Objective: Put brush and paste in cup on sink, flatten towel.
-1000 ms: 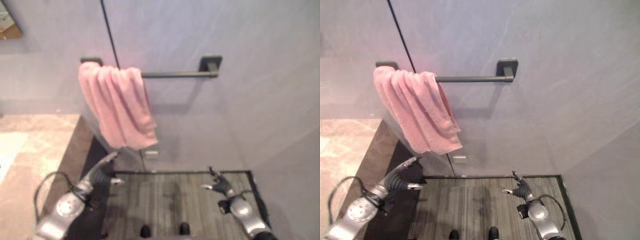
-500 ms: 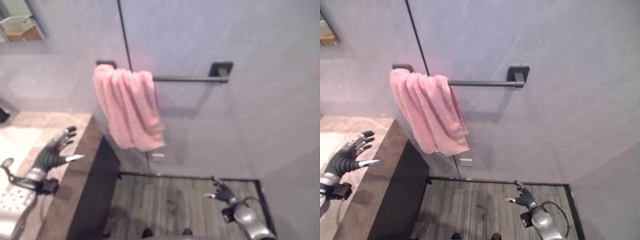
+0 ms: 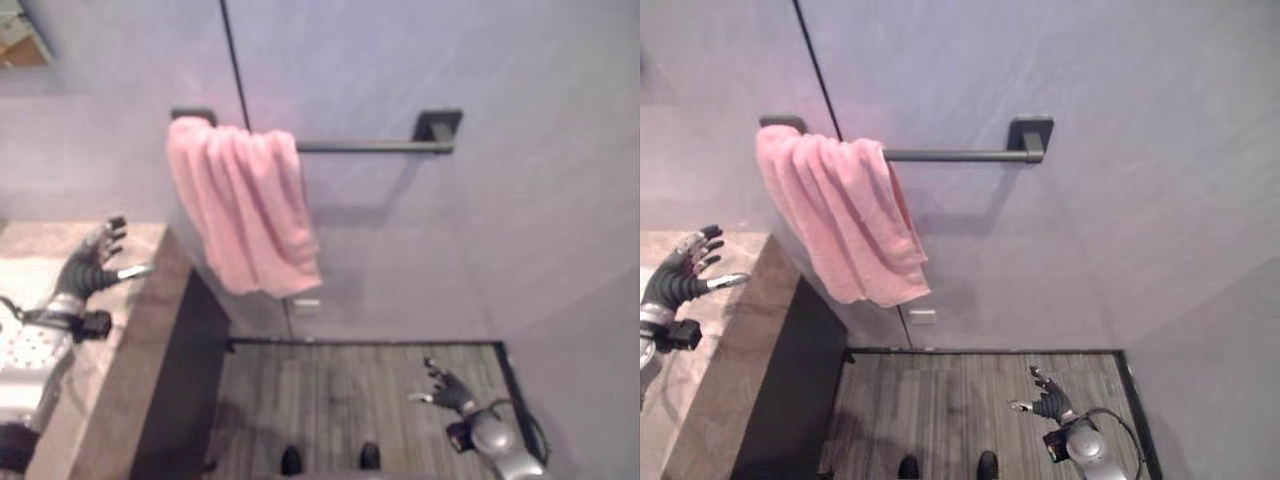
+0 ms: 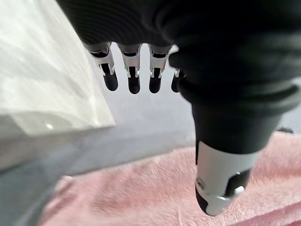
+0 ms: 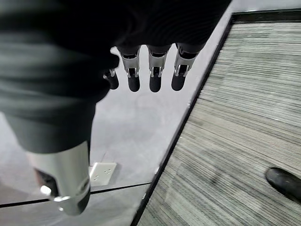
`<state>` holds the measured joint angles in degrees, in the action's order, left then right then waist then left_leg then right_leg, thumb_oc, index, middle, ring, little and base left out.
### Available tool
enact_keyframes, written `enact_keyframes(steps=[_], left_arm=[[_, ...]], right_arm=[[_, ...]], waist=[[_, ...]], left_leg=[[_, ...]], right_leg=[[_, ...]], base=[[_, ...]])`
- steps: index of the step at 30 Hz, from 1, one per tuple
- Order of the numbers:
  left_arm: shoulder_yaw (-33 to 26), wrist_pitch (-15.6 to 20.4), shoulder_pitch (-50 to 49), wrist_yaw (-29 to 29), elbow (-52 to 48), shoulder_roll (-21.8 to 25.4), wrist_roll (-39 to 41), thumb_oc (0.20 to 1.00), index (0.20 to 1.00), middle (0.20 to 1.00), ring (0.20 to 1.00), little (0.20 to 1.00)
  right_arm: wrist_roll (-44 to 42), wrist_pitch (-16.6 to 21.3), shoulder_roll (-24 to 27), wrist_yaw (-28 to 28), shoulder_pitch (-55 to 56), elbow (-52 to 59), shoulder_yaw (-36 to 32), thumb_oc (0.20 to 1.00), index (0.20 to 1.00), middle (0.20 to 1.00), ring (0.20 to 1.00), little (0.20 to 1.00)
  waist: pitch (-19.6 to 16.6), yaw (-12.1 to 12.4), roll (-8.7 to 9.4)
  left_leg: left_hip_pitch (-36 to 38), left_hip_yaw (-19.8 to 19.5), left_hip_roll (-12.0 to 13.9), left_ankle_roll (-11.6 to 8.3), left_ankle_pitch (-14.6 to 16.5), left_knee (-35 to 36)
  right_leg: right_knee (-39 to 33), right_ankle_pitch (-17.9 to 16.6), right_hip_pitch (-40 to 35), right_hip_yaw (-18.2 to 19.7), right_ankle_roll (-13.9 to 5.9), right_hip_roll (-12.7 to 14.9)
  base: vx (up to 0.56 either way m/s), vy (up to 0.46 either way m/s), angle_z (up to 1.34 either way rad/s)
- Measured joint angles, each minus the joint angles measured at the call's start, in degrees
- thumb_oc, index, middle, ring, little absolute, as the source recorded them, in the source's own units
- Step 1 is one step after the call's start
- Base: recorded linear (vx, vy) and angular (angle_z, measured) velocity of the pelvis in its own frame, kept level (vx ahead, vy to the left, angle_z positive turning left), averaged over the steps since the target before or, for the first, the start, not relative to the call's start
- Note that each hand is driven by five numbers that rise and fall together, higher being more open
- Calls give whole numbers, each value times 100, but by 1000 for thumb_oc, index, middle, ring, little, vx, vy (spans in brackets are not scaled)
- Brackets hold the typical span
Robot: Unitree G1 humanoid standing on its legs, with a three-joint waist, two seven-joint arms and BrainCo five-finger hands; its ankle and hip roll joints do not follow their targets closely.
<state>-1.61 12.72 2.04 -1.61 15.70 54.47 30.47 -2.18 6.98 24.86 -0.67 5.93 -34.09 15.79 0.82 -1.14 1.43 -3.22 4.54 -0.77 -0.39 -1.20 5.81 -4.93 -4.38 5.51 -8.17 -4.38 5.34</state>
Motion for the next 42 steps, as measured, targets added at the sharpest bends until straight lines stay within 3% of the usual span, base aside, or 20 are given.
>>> enact_keyframes(steps=[11,25,42], left_arm=[[148,22,639,217,406,166,-1,1000,1000,1000,1000,1000],[175,37,1026,378,656,265,-64,1000,1000,1000,1000,1000],[840,32,1716,524,1212,233,-65,1000,1000,1000,1000,1000]], right_arm=[[221,-33,25,-171,149,194,5,1000,1000,1000,1000,1000],[224,-30,44,-291,-18,252,56,1000,1000,1000,1000,1000],[221,-25,53,-313,-256,685,414,1000,1000,1000,1000,1000]], waist=[[171,-174,245],[248,-143,336],[212,-115,379]], left_leg=[[-264,443,5,44,4,2],[-291,428,16,43,3,0],[-318,390,9,51,-6,-2]], right_leg=[[-1,-179,466,352,-41,-16],[-3,-179,486,332,-43,-19],[-1,-181,496,271,-39,-12]], base=[[39,51,-20],[19,2,0],[1,0,0]])
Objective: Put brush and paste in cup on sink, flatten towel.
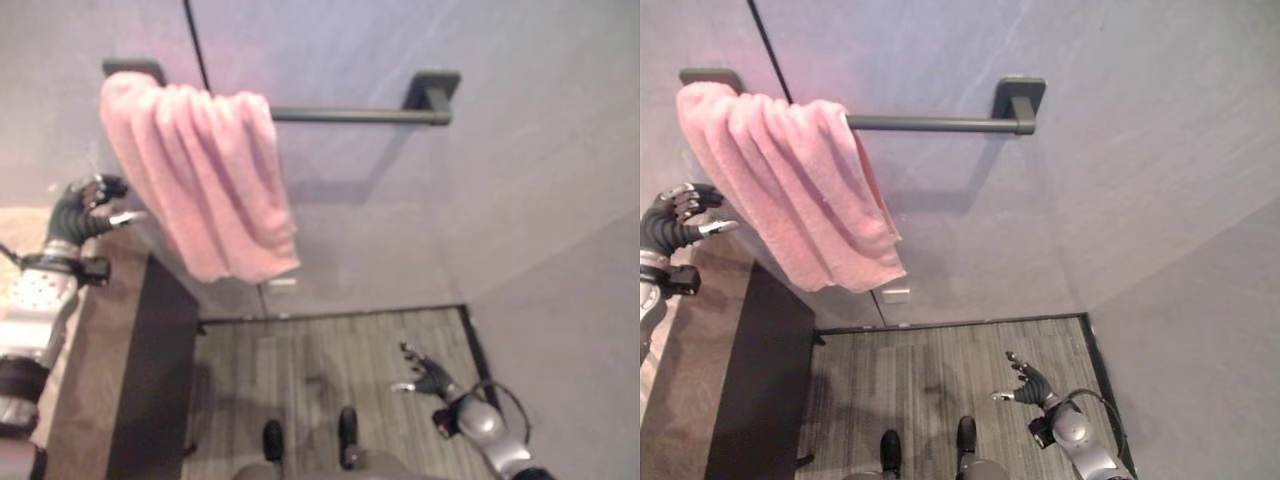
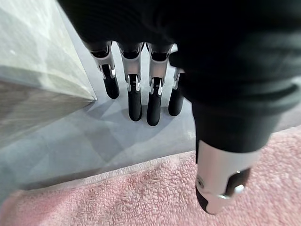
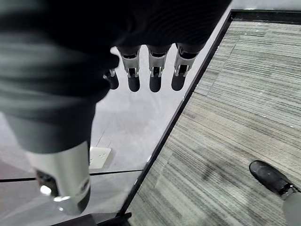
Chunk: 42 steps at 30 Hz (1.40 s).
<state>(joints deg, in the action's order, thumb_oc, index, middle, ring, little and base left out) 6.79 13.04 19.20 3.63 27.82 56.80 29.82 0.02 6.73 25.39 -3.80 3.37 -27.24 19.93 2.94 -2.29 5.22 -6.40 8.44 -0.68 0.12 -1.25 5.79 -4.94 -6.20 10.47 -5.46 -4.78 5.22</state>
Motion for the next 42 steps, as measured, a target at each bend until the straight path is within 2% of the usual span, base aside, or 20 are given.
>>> enact_keyframes(steps=[12,14,18,25,29,31,34,42], left_arm=[[394,-47,48,-1,16,-78,-53,1000,1000,1000,1000,1000],[396,-52,48,-3,16,-136,-53,705,705,705,705,705],[434,-67,48,-4,16,-229,-56,395,395,395,395,395],[447,-67,198,-52,9,-378,-113,347,347,347,347,347],[446,-66,272,-50,9,-442,-156,263,263,263,263,263],[446,-66,273,-50,8,-475,-162,263,263,263,263,263],[445,-66,272,-49,-1,-483,-167,206,206,206,206,206],[420,-68,259,14,-103,-567,-339,200,200,200,200,200]], right_arm=[[-5,-2,-2,-4,-60,161,88,1000,1000,1000,1000,1000],[-4,-2,-2,-3,-61,161,94,1000,1000,1000,1000,1000],[-4,-2,-2,-3,-64,161,112,1000,1000,1000,1000,1000],[-13,-3,-3,-3,-203,188,191,1000,1000,1000,1000,1000],[-31,-1,-2,0,-325,455,226,1000,1000,1000,1000,1000],[-75,-4,-2,4,-411,582,240,1000,1000,1000,1000,1000],[-198,-1,-1,16,-594,670,270,1000,1000,1000,1000,1000],[-521,-6,12,106,-1106,1238,335,1000,1000,1000,1000,1000]], waist=[[-200,0,-39],[-209,0,-55],[-236,-9,-99],[-252,-98,-147],[-254,-97,-179],[-254,-92,-190],[-251,-78,-195],[-234,-29,-220]], left_leg=[[-69,2,-12,19,-24,-1],[-69,3,-12,20,-27,-1],[-65,3,-12,19,-30,0],[-49,23,-11,22,-33,-1],[-40,21,-9,24,-34,-1],[-28,18,-9,24,-34,0],[-19,15,-8,24,-35,0],[39,11,-1,24,-35,0]], right_leg=[[0,-20,64,-1,27,13],[0,-20,63,-1,28,16],[0,-21,60,-2,30,16],[0,-27,53,9,37,14],[0,-28,42,3,38,14],[0,-28,29,-1,38,14],[-1,-28,21,-4,38,14],[-3,-26,-38,-14,38,14]], base=[[0,0,0],[0,0,0],[0,0,0],[0,0,0],[0,0,0],[0,0,0],[0,0,0],[0,0,0]])
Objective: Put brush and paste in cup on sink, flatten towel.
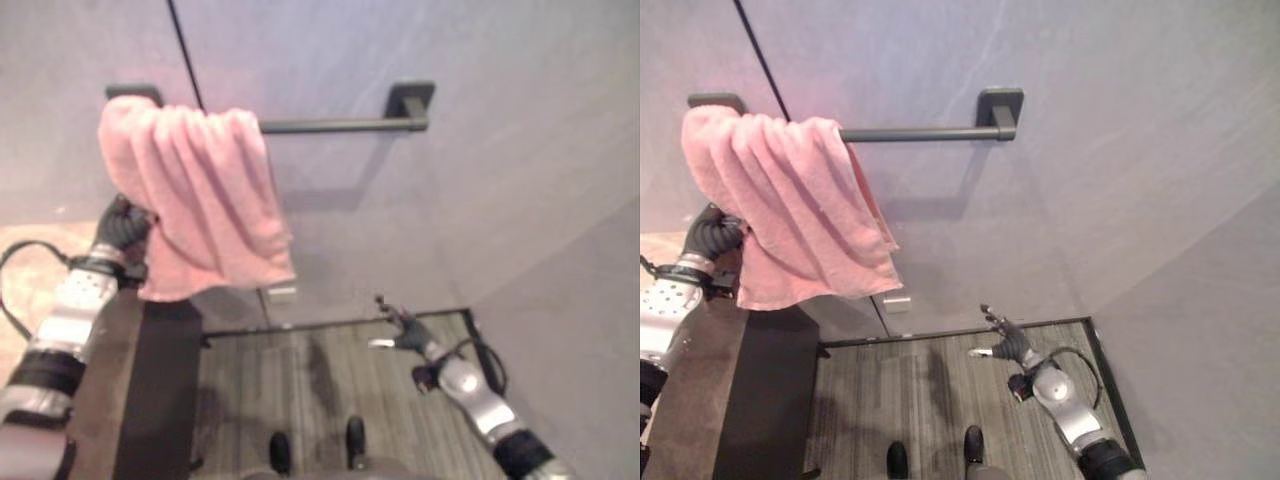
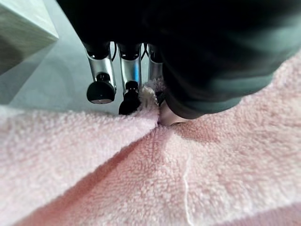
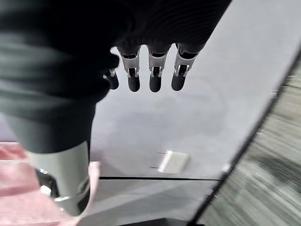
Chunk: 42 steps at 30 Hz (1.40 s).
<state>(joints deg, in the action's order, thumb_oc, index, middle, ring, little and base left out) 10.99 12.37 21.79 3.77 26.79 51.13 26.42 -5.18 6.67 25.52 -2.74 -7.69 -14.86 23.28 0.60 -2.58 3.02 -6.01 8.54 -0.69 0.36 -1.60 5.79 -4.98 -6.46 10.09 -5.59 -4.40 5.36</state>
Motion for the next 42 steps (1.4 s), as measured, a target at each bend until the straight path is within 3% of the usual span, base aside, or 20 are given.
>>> enact_keyframes(steps=[4,16,22,34,42], left_arm=[[-114,23,-133,21,-481,-178,-53,200,200,200,200,200],[-21,-9,-90,106,-510,-236,-41,200,200,200,200,200],[39,-22,83,120,-519,-236,66,200,200,200,200,200],[137,-34,260,261,-518,-238,77,200,200,200,200,200],[127,-161,264,278,-527,-236,75,200,200,200,200,200]], right_arm=[[-261,-14,-33,73,-565,146,197,1000,1000,1000,1000,1000],[-1316,-300,-370,54,-2599,-88,1440,1000,1000,1000,1000,1000],[-1519,-348,-579,180,-3385,-247,1700,1000,1000,1000,1000,1000],[-1531,-506,-729,417,-3710,-819,1732,1000,1000,1000,1000,1000],[-1557,-928,-536,463,-3694,-991,1731,1000,1000,1000,1000,1000]], waist=[[0,122,-1],[1,349,7],[7,400,48],[82,406,167],[135,389,207]], left_leg=[[16,-7,2,-2,-2,-1],[-14,-137,8,-29,-29,-1],[-180,-139,8,-35,-40,-3],[-190,-134,13,-37,-39,-3],[-188,-115,17,-39,-41,-4]], right_leg=[[0,1,-19,-6,1,-4],[1,1,-47,-158,1,-8],[3,-2,122,-160,4,-15],[2,-1,133,-184,3,-18],[1,-1,144,-170,2,-23]], base=[[0,0,0],[-31,5,5],[-28,10,0],[0,0,0],[0,0,0]])
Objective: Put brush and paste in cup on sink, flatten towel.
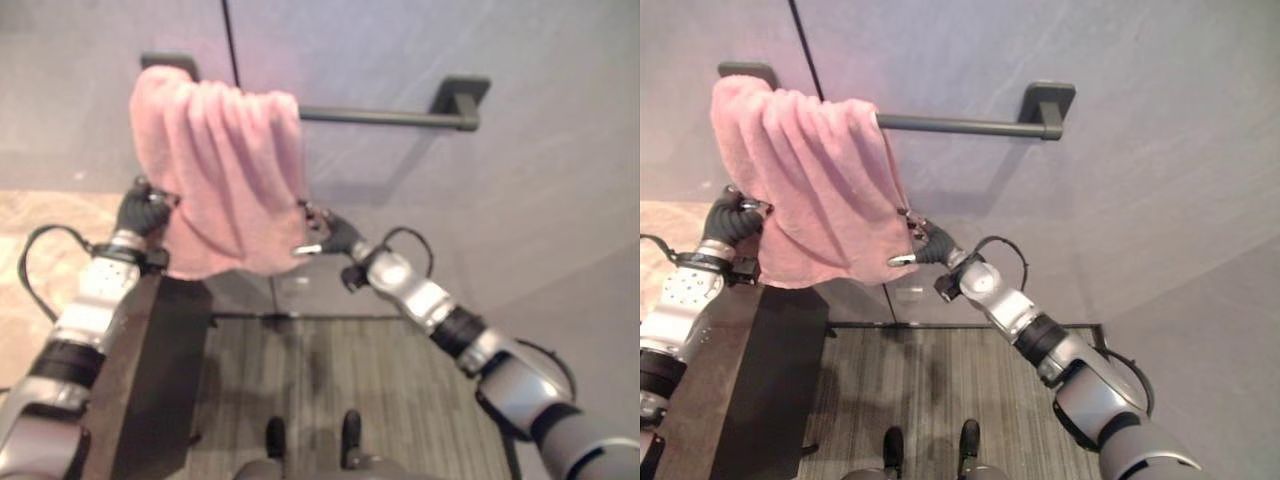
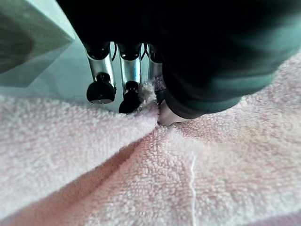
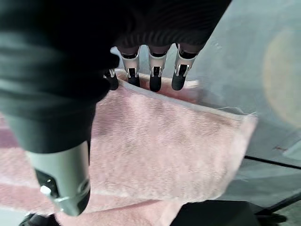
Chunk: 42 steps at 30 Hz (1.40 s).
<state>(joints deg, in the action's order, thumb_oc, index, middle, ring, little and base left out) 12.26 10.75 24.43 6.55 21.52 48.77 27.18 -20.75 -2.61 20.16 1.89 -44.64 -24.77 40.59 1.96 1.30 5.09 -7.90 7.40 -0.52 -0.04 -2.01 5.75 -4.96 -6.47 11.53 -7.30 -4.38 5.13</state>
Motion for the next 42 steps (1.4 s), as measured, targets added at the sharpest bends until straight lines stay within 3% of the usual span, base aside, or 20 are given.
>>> enact_keyframes(steps=[4,13,18,28,42], left_arm=[[-7,0,0,-3,0,0,1,200,200,200,200,200],[-10,1,0,1,-1,-7,11,200,200,200,200,200],[-130,-1,-41,18,0,-16,11,200,200,200,200,200],[-232,-39,-119,-16,-17,-80,5,200,200,200,200,200],[-229,-39,-121,-14,-5,-233,10,200,200,200,200,200]], right_arm=[[-4,-18,49,-9,-21,-49,-41,1000,1000,1000,1000,1000],[-5,-17,-340,37,-331,-330,-39,1000,1000,1000,1000,1000],[-5,-21,-303,42,-334,-338,-39,1000,1000,1000,1000,1000],[44,-105,282,-80,-217,-288,-268,1000,1000,1000,1000,1000],[48,-104,105,46,-276,-382,-325,1000,1000,1000,1000,1000]], waist=[[18,2,-12],[95,30,-91],[98,32,-95],[108,11,-111],[94,12,-139]], left_leg=[[11,17,0,0,0,0],[34,70,12,-1,0,0],[33,64,11,-1,0,0],[102,61,7,0,0,0],[136,66,11,-1,0,0]], right_leg=[[0,-1,-4,15,1,0],[-3,-2,-9,48,2,-11],[-2,-2,-9,36,2,-10],[-1,-4,-85,22,5,-6],[0,-6,-112,25,10,-10]], base=[[-4,-6,-1],[-7,-10,-2],[0,0,0],[0,-1,0],[0,0,0]])
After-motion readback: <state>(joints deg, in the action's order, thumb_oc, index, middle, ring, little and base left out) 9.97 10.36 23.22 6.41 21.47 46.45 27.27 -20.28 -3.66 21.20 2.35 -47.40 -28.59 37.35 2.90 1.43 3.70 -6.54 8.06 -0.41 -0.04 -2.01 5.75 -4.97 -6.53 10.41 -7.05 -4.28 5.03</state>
